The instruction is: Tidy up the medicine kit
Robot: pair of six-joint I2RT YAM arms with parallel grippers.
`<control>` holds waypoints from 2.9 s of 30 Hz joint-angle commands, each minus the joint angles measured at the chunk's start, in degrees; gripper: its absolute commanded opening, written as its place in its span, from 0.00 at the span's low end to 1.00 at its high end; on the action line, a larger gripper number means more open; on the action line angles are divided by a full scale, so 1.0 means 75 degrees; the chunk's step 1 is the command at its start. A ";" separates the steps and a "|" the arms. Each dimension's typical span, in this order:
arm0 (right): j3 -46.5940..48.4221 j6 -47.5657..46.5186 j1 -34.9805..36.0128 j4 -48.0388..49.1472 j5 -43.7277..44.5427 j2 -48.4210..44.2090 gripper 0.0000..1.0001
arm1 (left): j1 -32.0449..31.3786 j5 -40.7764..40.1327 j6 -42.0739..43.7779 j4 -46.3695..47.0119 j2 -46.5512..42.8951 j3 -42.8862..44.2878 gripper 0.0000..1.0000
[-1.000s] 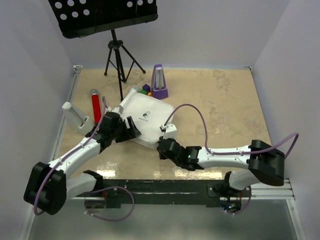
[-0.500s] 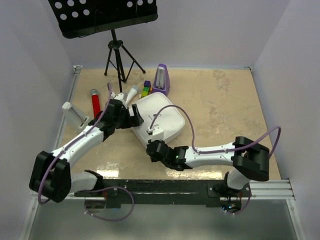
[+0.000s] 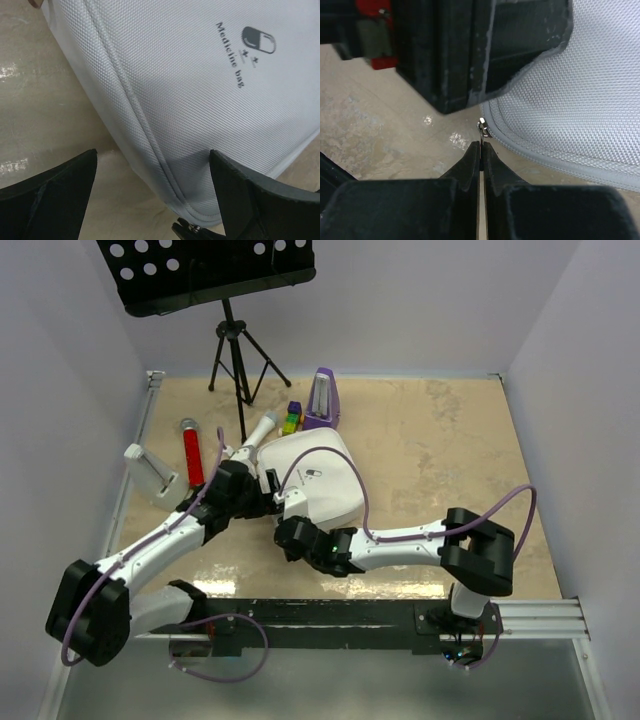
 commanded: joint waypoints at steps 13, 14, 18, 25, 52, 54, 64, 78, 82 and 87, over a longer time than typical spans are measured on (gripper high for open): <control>-0.1597 0.2100 -0.0074 -0.1436 0.0562 -0.1504 0.00 | -0.0003 -0.1214 0.0435 0.0213 0.1180 -0.0050 0.74; -0.1715 0.2357 -0.0156 -0.1565 0.0609 -0.1586 0.00 | -0.0003 -0.1215 0.0435 0.0225 0.1204 -0.0050 0.73; -0.2463 0.3237 -0.0729 -0.1555 0.0599 -0.2428 0.00 | -0.0003 -0.1215 0.0482 0.0237 0.1239 -0.0050 0.72; -0.3848 0.3952 -0.2148 -0.0874 0.0258 -0.4737 0.00 | -0.0003 -0.1156 0.0552 0.0260 0.1227 -0.0027 0.71; 0.0428 0.0590 -0.0028 -0.0277 0.0141 -0.0264 0.00 | -0.0026 -0.1709 0.0835 -0.1768 -0.0821 0.1241 0.99; 0.0487 0.0590 -0.0028 -0.0195 0.0095 -0.0170 0.00 | -0.0038 -0.1345 0.0542 -0.1417 -0.1139 0.0726 0.99; -0.0508 0.1129 -0.0028 -0.0265 0.0095 -0.0801 0.00 | -0.0038 -0.1272 0.0330 -0.0842 0.0781 0.0454 0.92; -0.1820 0.3271 0.0359 -0.1987 0.0761 -0.2254 0.00 | 0.0032 -0.1965 0.0330 -0.0314 0.1953 0.0477 0.67; -0.2710 0.4630 0.0359 -0.2362 0.0821 -0.3120 0.00 | 0.0055 -0.2035 0.0400 -0.0255 0.2094 0.0524 0.66; -0.3777 0.6014 0.0254 -0.2164 0.1031 -0.4936 0.00 | 0.0102 -0.2023 0.0458 -0.0197 0.2200 0.0629 0.66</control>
